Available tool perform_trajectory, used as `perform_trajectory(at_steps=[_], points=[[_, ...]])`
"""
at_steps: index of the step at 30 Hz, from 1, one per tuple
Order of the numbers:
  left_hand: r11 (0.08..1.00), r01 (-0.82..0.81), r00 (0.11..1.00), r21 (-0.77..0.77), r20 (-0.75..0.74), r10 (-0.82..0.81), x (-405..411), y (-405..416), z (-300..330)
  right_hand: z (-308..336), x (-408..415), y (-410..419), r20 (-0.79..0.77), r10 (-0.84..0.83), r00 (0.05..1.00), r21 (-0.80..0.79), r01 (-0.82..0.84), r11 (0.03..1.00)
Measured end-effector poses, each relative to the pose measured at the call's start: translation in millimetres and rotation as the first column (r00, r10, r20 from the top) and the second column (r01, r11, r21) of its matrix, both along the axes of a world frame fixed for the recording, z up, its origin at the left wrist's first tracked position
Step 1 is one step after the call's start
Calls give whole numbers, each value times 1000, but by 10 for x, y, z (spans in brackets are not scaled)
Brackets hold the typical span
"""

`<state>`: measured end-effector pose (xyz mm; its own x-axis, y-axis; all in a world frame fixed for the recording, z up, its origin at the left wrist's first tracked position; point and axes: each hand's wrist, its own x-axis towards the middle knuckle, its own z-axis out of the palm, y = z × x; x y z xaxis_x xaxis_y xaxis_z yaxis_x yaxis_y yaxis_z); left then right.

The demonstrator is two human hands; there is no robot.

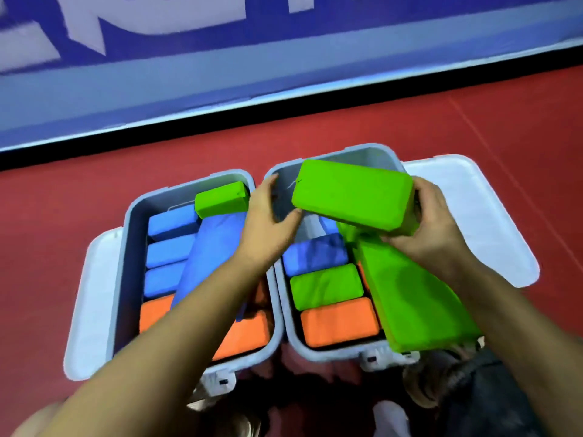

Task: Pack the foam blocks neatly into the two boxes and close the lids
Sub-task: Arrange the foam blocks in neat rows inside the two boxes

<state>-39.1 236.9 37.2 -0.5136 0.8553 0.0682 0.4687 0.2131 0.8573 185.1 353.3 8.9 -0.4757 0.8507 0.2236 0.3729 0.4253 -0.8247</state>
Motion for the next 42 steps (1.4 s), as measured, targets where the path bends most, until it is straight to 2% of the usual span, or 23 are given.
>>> perform_trajectory(at_steps=[1,2,4,5,6,7,8,11,14,15,18,21,24,27,31,34,39,42], points=[[993,108,986,51,-133,-101,14,-19,189,17,9,-13,15,5,1000,30,-5,1000],[966,257,931,30,-274,-239,66,-41,352,50,18,-26,26,9,1000,37,-10,999],[873,447,715,-194,-508,-479,240,-80,564,121,55,-57,46,28,999,61,-31,998],[830,443,601,-339,-574,-556,321,-74,585,150,81,-66,58,40,997,74,-44,996],[800,396,523,-451,-605,-600,397,-60,591,180,107,-72,66,48,997,72,-53,996],[792,348,492,-502,-621,-610,457,-35,578,200,125,-76,68,50,996,64,-54,997],[803,324,487,-501,-639,-595,509,-6,578,217,141,-88,63,52,997,54,-55,997],[859,356,510,-367,-694,-508,599,86,615,246,184,-108,78,84,993,36,-87,996],[866,379,480,-327,-731,-486,572,192,615,234,191,-108,77,103,992,16,-105,994],[873,365,509,-323,-716,-478,533,225,626,227,194,-104,65,91,994,-6,-91,996],[929,245,670,-277,-645,-369,317,339,694,171,241,-55,78,41,996,-124,-31,992],[944,108,711,-312,-640,-292,80,468,694,45,273,-24,236,67,969,-194,-21,981],[897,41,727,-441,-602,-329,-42,608,593,-40,267,-39,276,98,956,-223,-35,974],[834,-9,708,-552,-592,-384,-55,729,404,-72,290,-32,270,102,957,-246,-34,969],[727,-21,721,-687,-514,-465,-66,852,45,-75,297,14,281,88,956,-284,-5,959],[676,-30,731,-736,-478,-487,-68,931,-196,-29,276,27,265,88,960,-291,-7,957],[594,-35,688,-804,-450,-569,5,1098,-543,-29,241,39,236,100,967,-326,-18,945],[534,-14,704,-846,-388,-595,37,1203,-729,-41,227,57,233,97,968,-341,-12,940]])
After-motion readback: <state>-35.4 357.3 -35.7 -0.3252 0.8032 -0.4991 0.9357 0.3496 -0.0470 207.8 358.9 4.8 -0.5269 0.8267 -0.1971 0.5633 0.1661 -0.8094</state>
